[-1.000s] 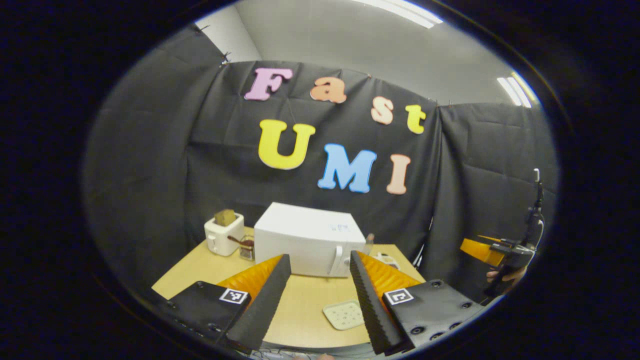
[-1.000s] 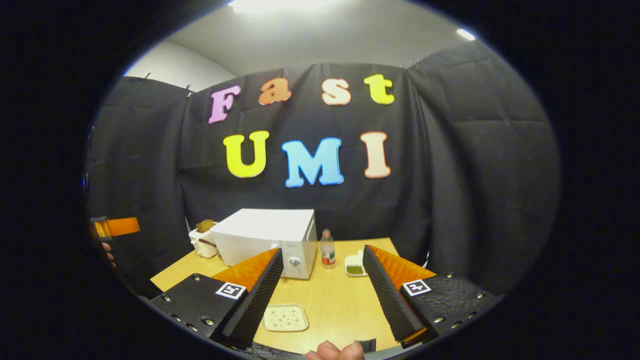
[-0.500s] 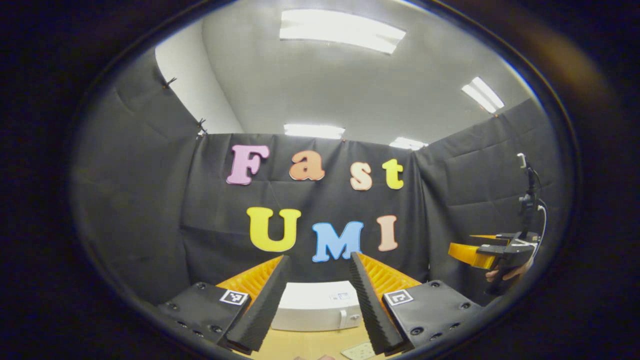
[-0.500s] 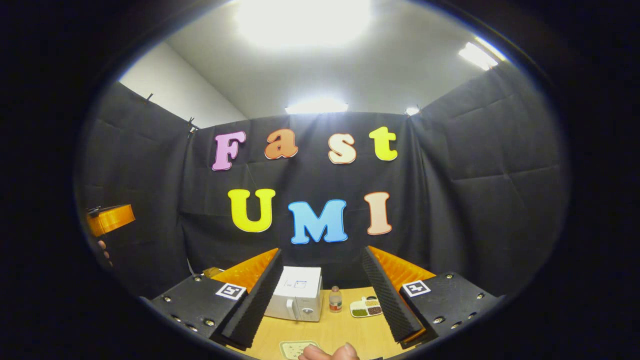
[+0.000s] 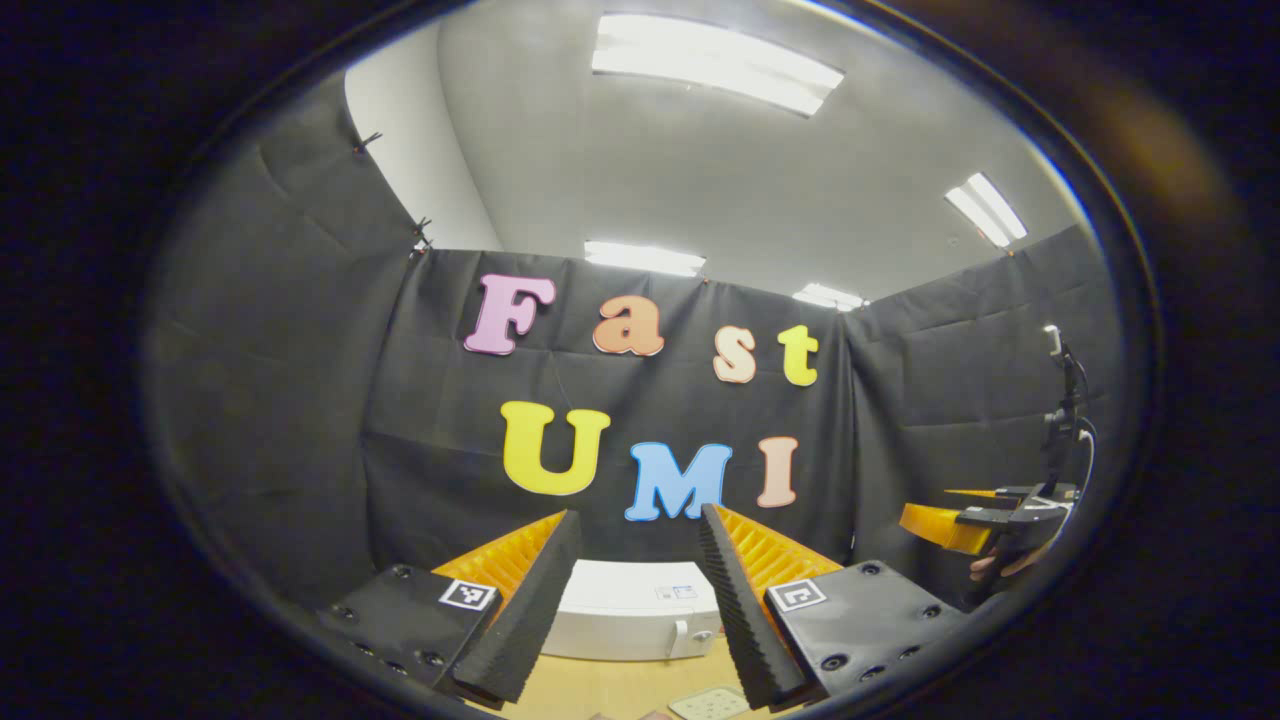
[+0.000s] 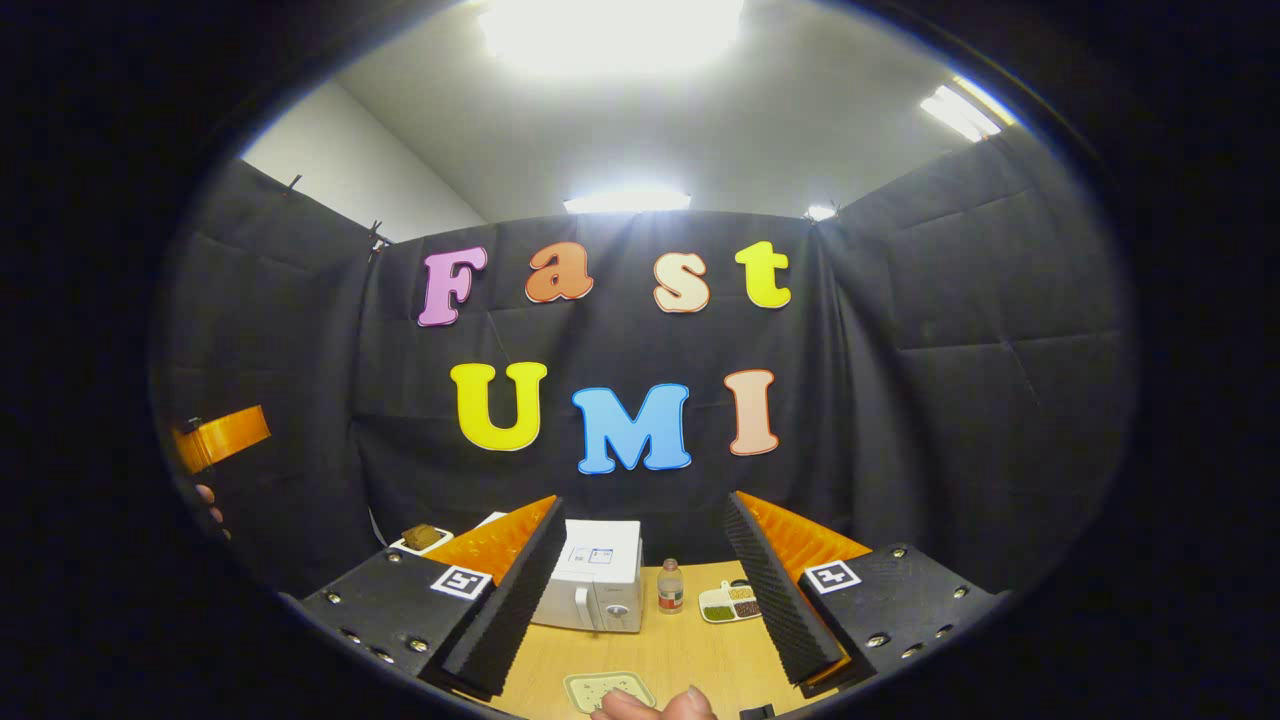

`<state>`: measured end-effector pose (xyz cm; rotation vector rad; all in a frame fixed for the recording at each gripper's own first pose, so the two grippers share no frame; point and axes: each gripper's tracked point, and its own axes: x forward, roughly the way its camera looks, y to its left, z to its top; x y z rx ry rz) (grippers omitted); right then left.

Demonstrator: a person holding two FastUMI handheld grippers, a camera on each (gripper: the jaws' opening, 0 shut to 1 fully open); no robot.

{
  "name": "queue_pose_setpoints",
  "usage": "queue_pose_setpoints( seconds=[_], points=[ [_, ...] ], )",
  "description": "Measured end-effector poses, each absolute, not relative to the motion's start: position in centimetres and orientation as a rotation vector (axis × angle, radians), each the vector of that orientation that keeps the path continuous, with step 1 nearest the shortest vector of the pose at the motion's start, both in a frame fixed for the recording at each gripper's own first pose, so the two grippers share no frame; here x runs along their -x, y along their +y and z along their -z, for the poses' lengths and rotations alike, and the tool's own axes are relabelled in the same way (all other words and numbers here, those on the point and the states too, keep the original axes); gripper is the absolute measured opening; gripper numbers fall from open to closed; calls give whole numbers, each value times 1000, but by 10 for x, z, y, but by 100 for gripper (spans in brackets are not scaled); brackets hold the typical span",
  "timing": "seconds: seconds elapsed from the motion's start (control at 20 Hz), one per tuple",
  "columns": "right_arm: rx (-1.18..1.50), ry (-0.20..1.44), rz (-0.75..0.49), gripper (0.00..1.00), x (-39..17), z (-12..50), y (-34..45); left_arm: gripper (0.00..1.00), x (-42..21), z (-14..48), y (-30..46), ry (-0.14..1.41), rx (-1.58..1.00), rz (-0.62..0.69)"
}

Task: Open the microwave oven with the left hand, put the food in, and close the microwave oven.

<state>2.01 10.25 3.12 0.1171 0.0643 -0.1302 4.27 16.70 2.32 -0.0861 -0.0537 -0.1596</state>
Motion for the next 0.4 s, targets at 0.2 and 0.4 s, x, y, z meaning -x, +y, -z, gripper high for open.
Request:
queue_pose_setpoints(
  seconds=[0.2,0.4],
  points=[
    [-136,74,98,98,-26,-31,113,81,-44,-13,177,-22,109,141],
    [-140,77,68,98,-29,-31,121,83,-43,-10,181,-17,118,131]
  ],
)
